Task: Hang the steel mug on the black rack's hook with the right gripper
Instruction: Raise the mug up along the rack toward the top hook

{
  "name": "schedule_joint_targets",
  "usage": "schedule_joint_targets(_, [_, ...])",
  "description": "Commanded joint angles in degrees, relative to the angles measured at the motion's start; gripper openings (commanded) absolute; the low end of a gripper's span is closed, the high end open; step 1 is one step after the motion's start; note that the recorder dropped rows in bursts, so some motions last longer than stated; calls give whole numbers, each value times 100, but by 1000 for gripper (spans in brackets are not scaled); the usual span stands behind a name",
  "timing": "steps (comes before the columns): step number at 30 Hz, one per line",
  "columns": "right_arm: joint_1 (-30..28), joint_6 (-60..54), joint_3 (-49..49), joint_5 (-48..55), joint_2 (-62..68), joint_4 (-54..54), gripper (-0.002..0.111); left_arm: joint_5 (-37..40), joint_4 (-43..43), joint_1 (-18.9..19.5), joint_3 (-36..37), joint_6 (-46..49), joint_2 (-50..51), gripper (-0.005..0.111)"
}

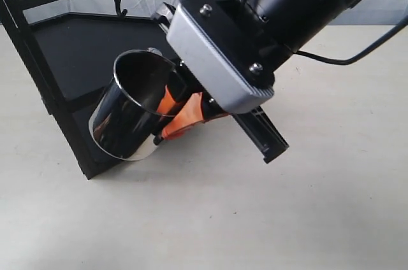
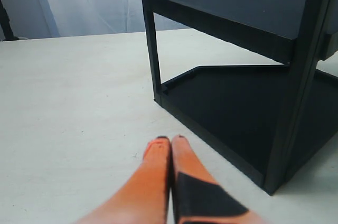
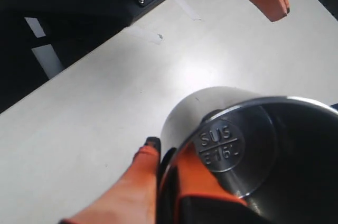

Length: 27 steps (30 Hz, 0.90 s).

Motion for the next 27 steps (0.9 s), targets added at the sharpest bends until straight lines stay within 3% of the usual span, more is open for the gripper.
schedule_joint_targets(1, [-32,-15,-287,52,110,476,0,-79,20,-13,-9,-21,25,0])
schedule_joint_targets(27, [-489,-15,-700,52,63,1735,0,-79,20,-13,-9,-21,25,0])
